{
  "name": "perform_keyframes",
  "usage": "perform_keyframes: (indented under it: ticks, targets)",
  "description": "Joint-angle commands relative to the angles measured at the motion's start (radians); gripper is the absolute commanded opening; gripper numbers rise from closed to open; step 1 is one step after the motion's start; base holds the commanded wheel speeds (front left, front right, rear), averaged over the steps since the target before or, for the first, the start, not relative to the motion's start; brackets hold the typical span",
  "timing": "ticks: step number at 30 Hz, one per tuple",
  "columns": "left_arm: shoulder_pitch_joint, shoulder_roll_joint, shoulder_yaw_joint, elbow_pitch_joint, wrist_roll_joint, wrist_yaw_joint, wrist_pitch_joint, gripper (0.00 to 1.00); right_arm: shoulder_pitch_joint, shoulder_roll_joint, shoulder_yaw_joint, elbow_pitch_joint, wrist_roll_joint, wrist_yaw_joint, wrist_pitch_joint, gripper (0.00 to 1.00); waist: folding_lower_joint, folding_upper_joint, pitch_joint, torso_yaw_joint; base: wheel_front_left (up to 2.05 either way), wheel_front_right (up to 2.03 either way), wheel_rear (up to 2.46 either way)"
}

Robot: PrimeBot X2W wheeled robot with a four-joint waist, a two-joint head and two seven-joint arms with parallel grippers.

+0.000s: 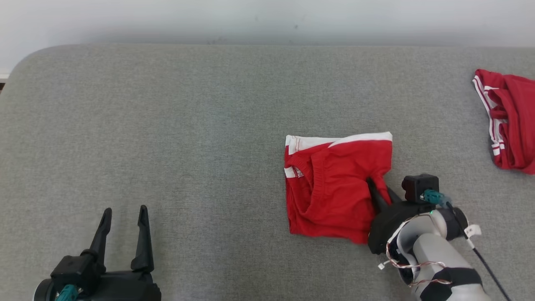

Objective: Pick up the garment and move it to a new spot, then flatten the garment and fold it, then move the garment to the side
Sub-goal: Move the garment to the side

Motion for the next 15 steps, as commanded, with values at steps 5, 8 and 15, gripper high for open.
perform_keyframes:
  ticks: [5,8,15]
  targets:
    - [-0.035,0.000,-0.007,-0.022,0.001,-0.001,0.000,1.00,-0.079,-0.075,0.083,-0.016,-0.009,-0.004,-0.008,0.00,-0.0001,0.0000,0.044,-0.038,0.00,0.00,0.00]
    - [-0.062,0.000,-0.014,-0.042,0.011,-0.010,0.000,1.00,-0.144,-0.141,0.162,-0.055,-0.004,-0.004,0.000,0.00,-0.0001,0.0000,0.100,-0.071,0.00,0.00,0.00]
    - [-0.131,0.008,-0.015,-0.090,0.029,-0.025,0.000,1.00,-0.265,-0.296,0.260,-0.175,0.029,-0.004,0.032,0.00,-0.0001,0.0000,0.246,-0.143,0.00,0.00,0.00]
